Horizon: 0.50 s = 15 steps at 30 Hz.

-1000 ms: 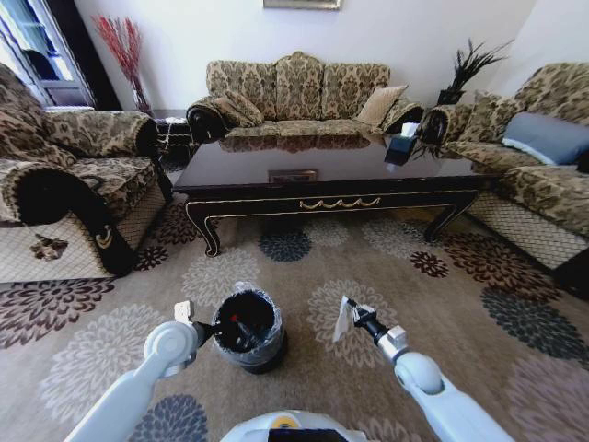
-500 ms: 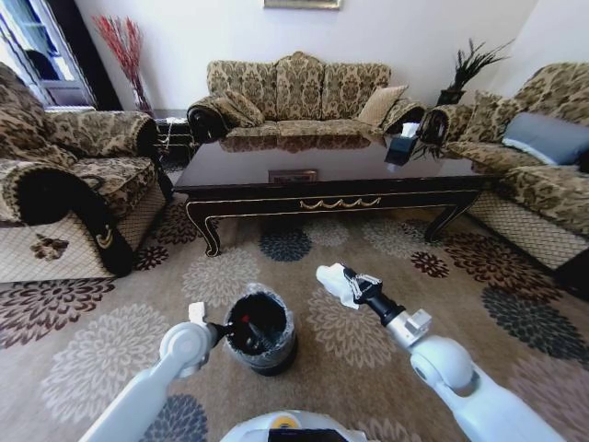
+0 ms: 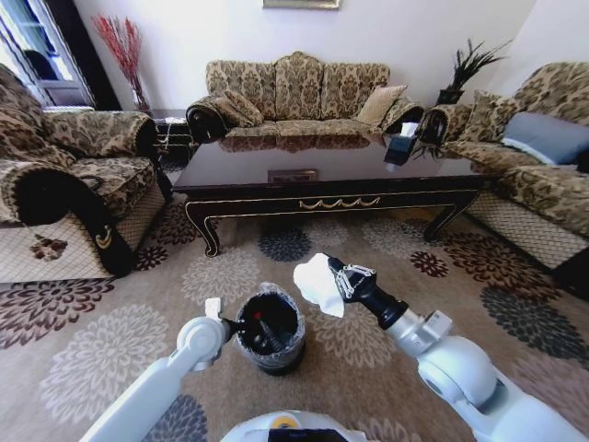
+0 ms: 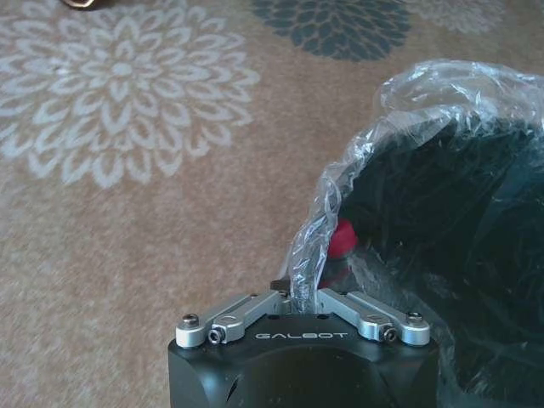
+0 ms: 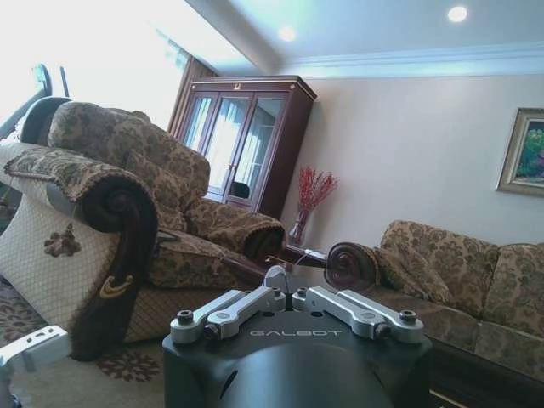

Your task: Move to the front of the table and pick up the trash from the floor, then place it into the trash bin.

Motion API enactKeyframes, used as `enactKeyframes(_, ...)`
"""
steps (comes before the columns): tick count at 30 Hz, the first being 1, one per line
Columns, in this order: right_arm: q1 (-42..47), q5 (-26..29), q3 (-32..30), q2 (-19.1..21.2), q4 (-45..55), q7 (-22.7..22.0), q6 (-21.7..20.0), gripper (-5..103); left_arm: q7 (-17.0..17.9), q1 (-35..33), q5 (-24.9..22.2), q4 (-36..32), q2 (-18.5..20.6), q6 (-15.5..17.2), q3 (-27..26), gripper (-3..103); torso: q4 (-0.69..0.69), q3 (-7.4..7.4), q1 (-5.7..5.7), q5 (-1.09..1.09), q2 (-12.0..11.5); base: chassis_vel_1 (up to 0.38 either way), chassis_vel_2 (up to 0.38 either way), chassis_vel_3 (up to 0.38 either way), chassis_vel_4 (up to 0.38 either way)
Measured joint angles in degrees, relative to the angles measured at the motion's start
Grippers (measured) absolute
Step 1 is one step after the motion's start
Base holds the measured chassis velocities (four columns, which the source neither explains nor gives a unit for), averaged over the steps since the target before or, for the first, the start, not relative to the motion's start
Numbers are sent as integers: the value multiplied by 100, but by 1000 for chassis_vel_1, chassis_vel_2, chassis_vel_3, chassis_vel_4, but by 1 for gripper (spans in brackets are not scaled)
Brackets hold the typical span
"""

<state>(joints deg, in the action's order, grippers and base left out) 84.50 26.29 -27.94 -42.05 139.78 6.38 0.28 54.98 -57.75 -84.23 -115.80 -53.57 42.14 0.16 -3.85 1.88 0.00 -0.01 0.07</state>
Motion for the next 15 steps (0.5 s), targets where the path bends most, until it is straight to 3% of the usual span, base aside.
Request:
enactKeyframes(9, 258, -367, 207, -175, 47, 156, -21, 0, 221, 951, -421, 106, -110, 0, 738, 0, -1, 0, 0, 1, 0, 0, 0, 0, 0)
enactKeyframes(15, 309, -700, 329, -323, -245, 177, 31, 0, 296, 1107, -512, 67, -198, 0, 1016, 0, -2, 0, 0, 2, 0, 0, 0, 0, 0)
